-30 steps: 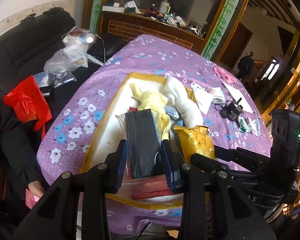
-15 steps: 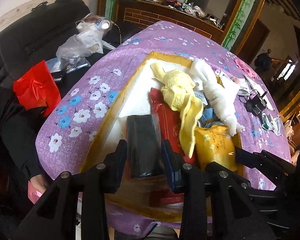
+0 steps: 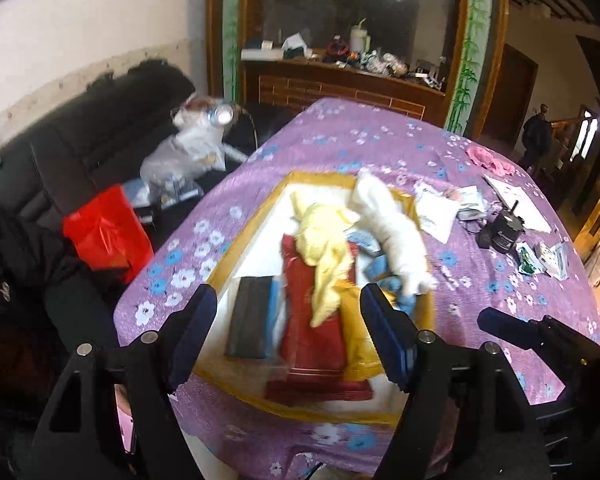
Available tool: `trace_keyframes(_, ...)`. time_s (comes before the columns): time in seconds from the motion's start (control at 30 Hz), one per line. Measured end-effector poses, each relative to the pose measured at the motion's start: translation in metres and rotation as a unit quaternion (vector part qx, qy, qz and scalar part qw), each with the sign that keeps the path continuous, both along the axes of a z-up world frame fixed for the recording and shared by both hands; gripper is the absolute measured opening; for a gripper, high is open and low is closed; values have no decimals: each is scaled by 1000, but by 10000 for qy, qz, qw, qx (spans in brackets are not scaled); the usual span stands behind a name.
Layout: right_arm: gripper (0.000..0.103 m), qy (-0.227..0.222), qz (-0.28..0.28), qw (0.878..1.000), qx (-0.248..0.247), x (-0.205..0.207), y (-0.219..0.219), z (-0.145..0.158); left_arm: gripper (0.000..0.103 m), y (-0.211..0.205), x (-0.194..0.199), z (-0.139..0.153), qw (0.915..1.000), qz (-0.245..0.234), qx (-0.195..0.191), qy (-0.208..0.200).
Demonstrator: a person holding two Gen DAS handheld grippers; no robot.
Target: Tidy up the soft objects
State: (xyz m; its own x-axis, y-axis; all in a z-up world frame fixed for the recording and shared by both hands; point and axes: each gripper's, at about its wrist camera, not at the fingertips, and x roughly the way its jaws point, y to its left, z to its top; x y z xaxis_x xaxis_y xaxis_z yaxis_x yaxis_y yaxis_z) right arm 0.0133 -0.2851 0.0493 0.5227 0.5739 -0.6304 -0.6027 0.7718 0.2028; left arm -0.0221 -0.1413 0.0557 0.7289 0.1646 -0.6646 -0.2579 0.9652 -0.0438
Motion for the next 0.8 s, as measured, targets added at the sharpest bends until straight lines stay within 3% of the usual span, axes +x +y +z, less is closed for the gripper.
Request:
trace_keyframes(0.33,77,-329,-486,9983,-29,-39,-70,3,74,-74,-15,12,9972,-435,607,-35)
trace_keyframes(0.5,82,-239,-859,9960,-16,-54,-103,2,74,-96,-19,10,9967,-641,490,121)
trace_keyframes(0.8,82,355,-1606,9855,422,-47,-174,1,74,-119,-19,13,9945,-1022,212,101)
